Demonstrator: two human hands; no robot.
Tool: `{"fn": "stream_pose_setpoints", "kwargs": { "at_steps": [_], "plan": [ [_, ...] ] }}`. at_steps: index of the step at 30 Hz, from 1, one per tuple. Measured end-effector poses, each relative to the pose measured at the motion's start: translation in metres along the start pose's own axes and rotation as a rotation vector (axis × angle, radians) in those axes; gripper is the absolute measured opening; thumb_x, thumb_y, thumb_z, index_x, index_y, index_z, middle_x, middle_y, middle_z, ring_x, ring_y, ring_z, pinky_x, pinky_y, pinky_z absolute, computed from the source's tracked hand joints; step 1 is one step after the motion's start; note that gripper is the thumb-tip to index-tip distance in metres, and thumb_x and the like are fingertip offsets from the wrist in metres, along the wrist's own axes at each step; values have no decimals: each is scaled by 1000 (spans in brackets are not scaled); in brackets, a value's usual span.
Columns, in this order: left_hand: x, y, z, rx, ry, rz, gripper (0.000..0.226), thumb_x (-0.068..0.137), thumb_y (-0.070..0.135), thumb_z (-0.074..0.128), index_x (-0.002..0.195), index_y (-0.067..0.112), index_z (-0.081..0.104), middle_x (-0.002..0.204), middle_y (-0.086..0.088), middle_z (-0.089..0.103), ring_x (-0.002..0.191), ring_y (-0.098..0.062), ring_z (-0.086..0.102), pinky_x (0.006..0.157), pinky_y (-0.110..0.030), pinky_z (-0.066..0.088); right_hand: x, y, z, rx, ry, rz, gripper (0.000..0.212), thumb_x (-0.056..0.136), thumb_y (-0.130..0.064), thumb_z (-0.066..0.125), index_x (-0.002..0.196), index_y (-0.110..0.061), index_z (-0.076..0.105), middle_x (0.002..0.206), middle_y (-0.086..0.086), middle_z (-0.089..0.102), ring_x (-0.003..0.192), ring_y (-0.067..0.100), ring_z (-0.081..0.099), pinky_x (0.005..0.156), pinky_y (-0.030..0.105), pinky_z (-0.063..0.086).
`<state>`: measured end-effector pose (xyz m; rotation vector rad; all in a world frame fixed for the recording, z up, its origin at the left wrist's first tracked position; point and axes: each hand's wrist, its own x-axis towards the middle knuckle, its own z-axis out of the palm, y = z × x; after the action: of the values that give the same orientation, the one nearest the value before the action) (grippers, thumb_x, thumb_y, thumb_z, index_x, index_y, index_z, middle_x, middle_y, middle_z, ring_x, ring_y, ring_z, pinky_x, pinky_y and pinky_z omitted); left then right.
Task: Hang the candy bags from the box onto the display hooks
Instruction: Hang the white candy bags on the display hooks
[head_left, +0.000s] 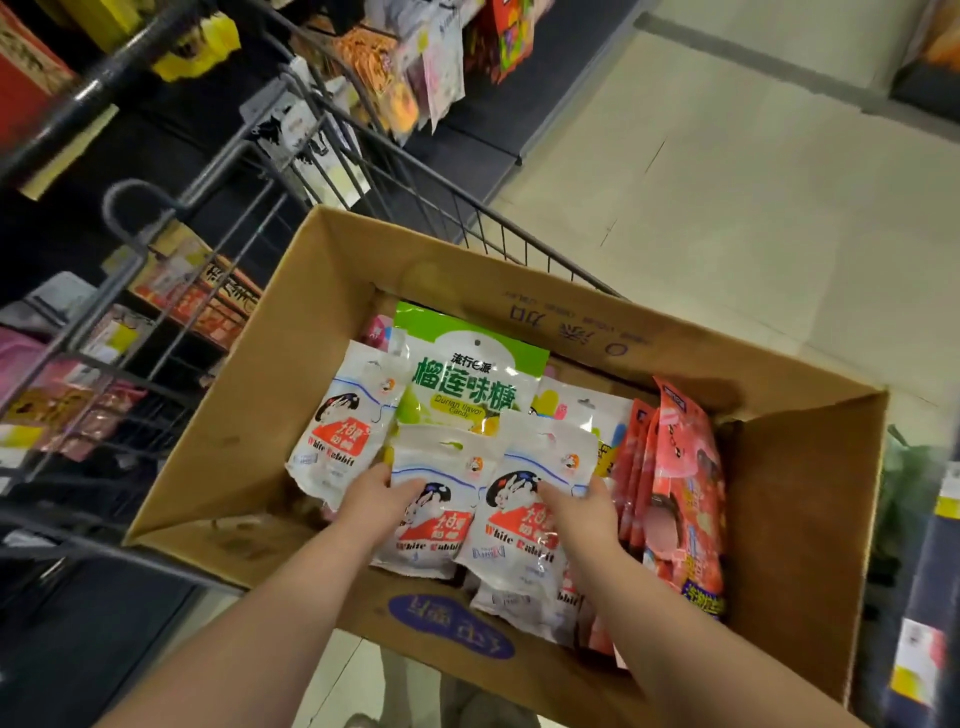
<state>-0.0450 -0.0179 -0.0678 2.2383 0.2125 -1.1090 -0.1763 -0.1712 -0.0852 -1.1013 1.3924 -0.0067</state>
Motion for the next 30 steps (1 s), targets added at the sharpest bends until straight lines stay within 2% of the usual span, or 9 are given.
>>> {"fn": "stream_pose_setpoints", "kwargs": {
  "at_steps": [4, 6, 8, 11, 13, 17, 21, 24, 30],
  "plan": [
    [-19, 6, -14, -109, -47, 89, 33, 93, 30, 56, 125, 21, 55, 117, 0, 64, 111, -27, 61, 97, -37, 47, -20, -23, 4, -101, -101, -126, 43, 89, -19, 61, 129, -17, 45, 91, 8, 71, 83, 33, 71, 78, 49, 59],
    [-28, 7, -29, -197, -13, 130, 33, 94, 31, 56, 126, 23, 56, 120, -1, 65, 112, -26, 61, 101, -42, 47, -30, -43, 6, -98, -151, -184, 29, 91, -16, 59, 118, -15, 49, 89, 11, 71, 73, 28, 73, 67, 41, 61],
    [-43, 9, -49, -301, 26, 145, 25, 97, 22, 53, 121, 24, 58, 116, -3, 67, 107, -26, 64, 97, -40, 50, -45, -66, 12, -95, -160, -259, 19, 91, -11, 57, 109, -16, 55, 86, 8, 70, 63, 18, 71, 53, 28, 57],
    [-70, 4, -85, -505, 72, 145, 17, 95, 20, 54, 107, 18, 68, 105, -9, 74, 93, -28, 71, 90, -43, 55, -77, -95, 32, -96, -249, -360, 13, 89, -19, 60, 101, -24, 59, 92, 9, 71, 77, 27, 71, 72, 42, 59],
    [-98, -5, -113, -642, 127, 177, 18, 95, 19, 53, 96, 16, 71, 93, -9, 76, 79, -22, 73, 77, -33, 59, -105, -107, 52, -113, -303, -448, 9, 85, -28, 66, 93, -28, 61, 88, 5, 73, 77, 25, 72, 78, 45, 58],
    [-156, -41, -171, -898, 283, 192, 27, 96, 28, 53, 90, 11, 72, 89, -17, 76, 74, -29, 72, 69, -34, 57, -178, -114, 100, -137, -475, -566, 6, 88, -24, 65, 93, -20, 63, 86, 10, 74, 70, 22, 73, 63, 34, 59],
    [-211, -120, -228, -1045, 512, 191, 35, 93, 39, 57, 102, 8, 71, 91, -14, 76, 84, -30, 73, 85, -44, 57, -263, -88, 156, -235, -650, -651, 8, 89, -26, 64, 89, -18, 66, 85, 10, 74, 72, 23, 72, 65, 35, 59],
    [-261, -195, -260, -1138, 688, 183, 43, 88, 46, 60, 109, 10, 70, 105, -13, 73, 98, -30, 70, 95, -46, 52, -331, -48, 196, -324, -781, -696, 11, 88, -30, 64, 85, -19, 68, 88, 10, 75, 81, 28, 72, 79, 45, 58],
    [-375, -366, -293, -1258, 990, 76, 31, 93, 35, 58, 91, 7, 70, 78, -12, 75, 75, -28, 71, 75, -38, 57, -469, 67, 263, -483, -1047, -733, 24, 93, -39, 55, 90, -19, 68, 93, 17, 73, 85, 34, 71, 81, 51, 57]
  ]
}}
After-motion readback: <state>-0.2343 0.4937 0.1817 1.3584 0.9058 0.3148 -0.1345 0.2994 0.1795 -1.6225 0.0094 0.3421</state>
